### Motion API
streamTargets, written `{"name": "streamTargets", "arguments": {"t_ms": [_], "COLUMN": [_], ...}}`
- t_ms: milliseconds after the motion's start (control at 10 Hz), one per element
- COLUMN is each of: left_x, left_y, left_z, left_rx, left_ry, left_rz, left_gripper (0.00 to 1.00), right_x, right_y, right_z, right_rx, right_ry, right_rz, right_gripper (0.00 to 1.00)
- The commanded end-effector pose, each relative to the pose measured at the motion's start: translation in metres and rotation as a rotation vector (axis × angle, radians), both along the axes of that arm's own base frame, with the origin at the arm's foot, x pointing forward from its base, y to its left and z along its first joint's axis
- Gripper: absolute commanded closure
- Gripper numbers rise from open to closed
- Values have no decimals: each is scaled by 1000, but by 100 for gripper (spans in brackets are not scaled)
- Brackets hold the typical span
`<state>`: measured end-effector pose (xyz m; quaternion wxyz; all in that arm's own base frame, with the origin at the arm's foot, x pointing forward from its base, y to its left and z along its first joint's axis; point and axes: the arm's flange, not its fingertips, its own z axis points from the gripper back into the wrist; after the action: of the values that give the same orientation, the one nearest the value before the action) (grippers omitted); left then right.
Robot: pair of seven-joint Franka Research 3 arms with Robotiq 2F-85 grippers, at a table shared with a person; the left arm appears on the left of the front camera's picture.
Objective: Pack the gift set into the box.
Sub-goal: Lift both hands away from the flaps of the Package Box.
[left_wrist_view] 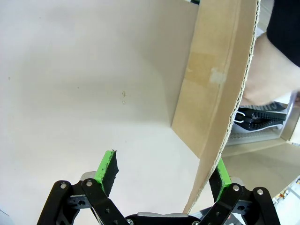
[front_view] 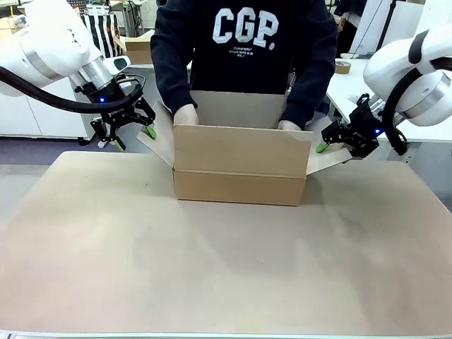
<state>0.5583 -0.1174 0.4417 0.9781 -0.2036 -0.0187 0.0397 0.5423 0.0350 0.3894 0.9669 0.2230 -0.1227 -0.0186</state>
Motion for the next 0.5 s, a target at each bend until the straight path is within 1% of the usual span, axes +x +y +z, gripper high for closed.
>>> {"name": "streamTargets", "arguments": {"t_ms": [0, 400], "left_x": [0, 0], "left_y": [0, 0], "left_z": [2, 2], "left_rx": [14, 14], "left_ry": [5, 5], "left_rz": [11, 11], "left_gripper": [0, 0], "right_x": [1, 1], "right_y": [3, 3], "right_z": [5, 5], "right_rx": [-18, -18], "right_ry": [-2, -2], "right_rz": [-22, -22], "right_gripper": [0, 0]}}
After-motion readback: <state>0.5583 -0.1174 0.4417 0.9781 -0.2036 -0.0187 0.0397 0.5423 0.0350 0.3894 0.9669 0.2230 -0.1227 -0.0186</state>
